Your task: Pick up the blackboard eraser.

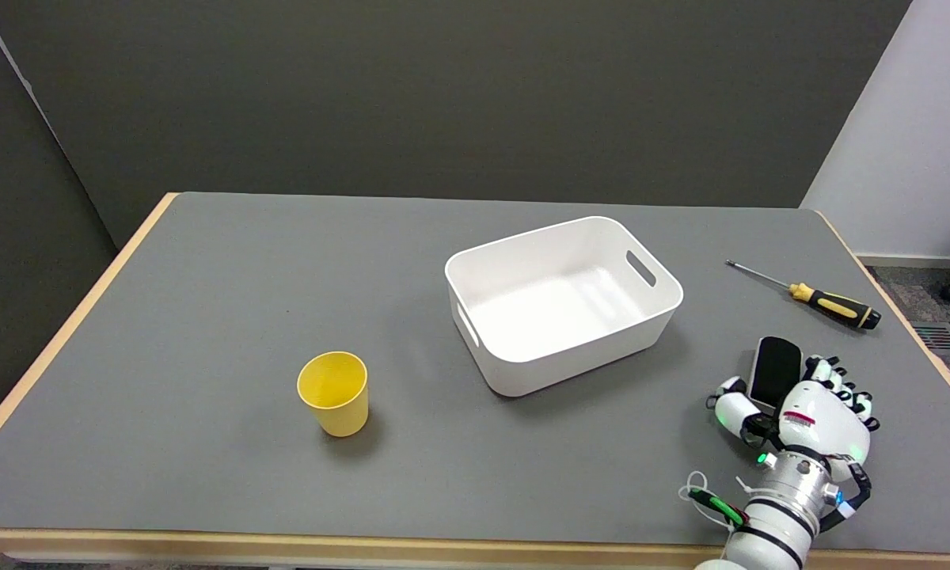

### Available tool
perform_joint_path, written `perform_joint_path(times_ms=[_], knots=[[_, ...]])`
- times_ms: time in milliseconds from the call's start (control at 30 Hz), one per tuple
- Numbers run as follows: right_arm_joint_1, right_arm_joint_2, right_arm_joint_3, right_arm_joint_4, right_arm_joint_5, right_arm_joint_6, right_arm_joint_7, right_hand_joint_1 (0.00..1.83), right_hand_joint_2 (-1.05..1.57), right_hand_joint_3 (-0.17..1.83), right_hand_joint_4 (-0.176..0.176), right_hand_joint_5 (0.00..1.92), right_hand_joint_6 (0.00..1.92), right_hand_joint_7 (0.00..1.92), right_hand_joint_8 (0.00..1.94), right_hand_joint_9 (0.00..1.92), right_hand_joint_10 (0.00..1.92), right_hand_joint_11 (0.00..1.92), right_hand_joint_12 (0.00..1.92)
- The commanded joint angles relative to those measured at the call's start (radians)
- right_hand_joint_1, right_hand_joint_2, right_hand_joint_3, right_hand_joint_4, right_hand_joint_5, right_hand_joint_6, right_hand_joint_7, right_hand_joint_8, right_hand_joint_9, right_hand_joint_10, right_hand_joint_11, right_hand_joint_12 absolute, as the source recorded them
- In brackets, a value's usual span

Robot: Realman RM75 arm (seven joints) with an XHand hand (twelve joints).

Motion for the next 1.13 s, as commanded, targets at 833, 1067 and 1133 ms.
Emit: perform_joint_path(times_ms=[833, 1067, 1133], knots=[[0.071, 0.025, 0.042, 0.219, -0.656, -0.175, -0.193, 1.03, 1.43, 0.09, -0.176, 0.38, 1.83, 0.4, 1.93, 0.61, 1.92, 0.15, 1.92], [0.098, 0.085, 0.212, 0.356, -0.721, -0.31, -0.227, 1.02, 1.44, 0.09, -0.176, 0.37, 1.84, 0.39, 1.94, 0.62, 1.92, 0.13, 1.92], [0.118, 0.09, 0.234, 0.363, -0.731, -0.348, -0.229, 1.02, 1.44, 0.08, -0.176, 0.37, 1.84, 0.39, 1.94, 0.63, 1.92, 0.13, 1.92]])
